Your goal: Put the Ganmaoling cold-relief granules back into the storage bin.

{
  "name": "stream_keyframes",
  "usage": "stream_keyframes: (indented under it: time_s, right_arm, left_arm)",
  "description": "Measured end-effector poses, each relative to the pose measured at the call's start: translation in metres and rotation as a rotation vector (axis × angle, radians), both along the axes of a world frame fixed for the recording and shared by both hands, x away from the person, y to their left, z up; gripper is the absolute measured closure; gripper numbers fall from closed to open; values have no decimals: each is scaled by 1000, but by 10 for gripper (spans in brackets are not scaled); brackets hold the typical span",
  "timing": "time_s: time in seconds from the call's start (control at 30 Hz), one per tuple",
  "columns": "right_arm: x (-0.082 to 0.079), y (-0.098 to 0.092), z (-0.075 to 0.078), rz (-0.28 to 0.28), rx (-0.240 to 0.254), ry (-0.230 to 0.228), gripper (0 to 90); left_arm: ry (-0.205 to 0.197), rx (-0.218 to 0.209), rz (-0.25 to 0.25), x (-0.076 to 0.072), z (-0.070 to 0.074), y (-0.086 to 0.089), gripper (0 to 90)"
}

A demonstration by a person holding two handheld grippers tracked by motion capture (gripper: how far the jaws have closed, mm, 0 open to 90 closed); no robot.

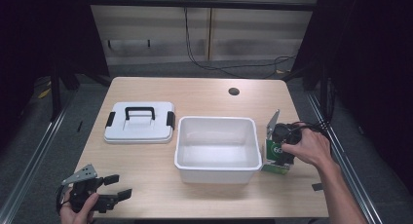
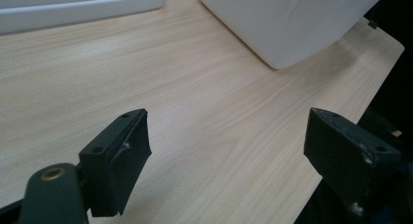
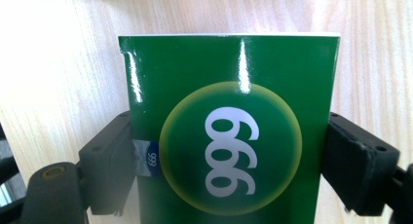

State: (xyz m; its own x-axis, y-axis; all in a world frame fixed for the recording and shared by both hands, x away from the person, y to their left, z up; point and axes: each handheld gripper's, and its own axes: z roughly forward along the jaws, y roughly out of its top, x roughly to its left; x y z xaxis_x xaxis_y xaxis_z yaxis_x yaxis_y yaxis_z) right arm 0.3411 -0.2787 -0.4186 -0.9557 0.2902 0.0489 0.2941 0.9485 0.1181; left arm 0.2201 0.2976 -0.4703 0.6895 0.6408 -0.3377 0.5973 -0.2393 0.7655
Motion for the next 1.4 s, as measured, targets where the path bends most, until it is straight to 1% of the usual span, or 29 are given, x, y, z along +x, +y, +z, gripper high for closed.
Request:
stream_keyframes:
  time_s: [0.03,0.07,0.13,0.17,0.2,0.27,0.33,0.37,0.4,0.43,0.5,0.57,0.6,0.67,0.7,0.73,0.8,0.87,0.9,1.0,1.07,1.13,1.27,1.3,1.37,1.4]
  right_arm:
    - [-1,-1,0,-11,5,11,161]
    - [-2,-3,1,-14,7,8,161]
    - [-4,-7,3,-26,35,9,161]
    - [-6,-8,5,-48,41,4,161]
    - [-5,-10,5,-32,52,-5,161]
    - [-6,-11,6,-36,58,-9,161]
    - [-9,-12,9,-61,62,-21,161]
    - [-9,-13,10,-50,75,-22,161]
    - [-11,-13,11,-64,79,-24,161]
    - [-11,-14,12,-66,83,-27,161]
    - [-13,-17,14,-89,109,-41,161]
    - [-15,-19,15,-97,135,-64,161]
    - [-16,-20,15,-106,141,-60,161]
    - [-16,-24,14,-105,148,-64,161]
    - [-17,-25,14,-120,147,-59,161]
    - [-17,-25,14,-120,147,-59,161]
    - [-19,-30,16,-125,164,-59,161]
    - [-23,-35,20,-143,173,-65,161]
    - [-23,-35,20,-143,173,-65,161]
    - [-28,-42,24,-156,201,-86,161]
    - [-32,-45,25,-172,218,-113,161]
    - [-35,-49,24,-175,253,-132,161]
    - [-39,-55,24,-180,280,-144,161]
    - [-41,-57,25,-192,291,-151,161]
    - [-44,-61,27,-197,321,-164,161]
    - [-47,-64,29,-215,339,-165,161]
  left_arm:
    - [0,-1,0,0,0,0,170]
    - [1,-3,-1,0,0,0,170]
    - [2,-1,-1,0,0,0,170]
    - [1,0,0,0,0,0,170]
    - [1,0,0,0,0,0,170]
    - [2,0,1,0,0,0,170]
    - [2,0,1,0,0,0,170]
    - [3,-1,0,0,0,0,170]
    - [3,-1,0,0,0,0,170]
    - [3,-1,0,0,0,0,170]
    - [1,-3,-1,0,0,0,170]
    - [0,-3,0,0,0,0,170]
    - [1,-2,-1,0,0,0,170]
    - [2,-2,-2,0,0,-1,170]
    - [1,-1,-3,0,0,-1,170]
    - [-1,-2,-1,0,0,-1,170]
    - [0,-3,0,0,0,0,170]
    - [-1,-1,1,0,0,-1,170]
    - [-1,-1,1,0,0,-1,170]
    - [-6,-3,6,0,1,0,170]
    - [-6,-3,5,0,1,0,170]
    - [-6,-3,5,0,1,0,170]
    - [-6,-3,5,0,1,0,170]
    - [-6,-3,6,0,0,0,170]
    - [-4,-3,7,0,0,0,170]
    - [-5,-3,7,0,0,0,170]
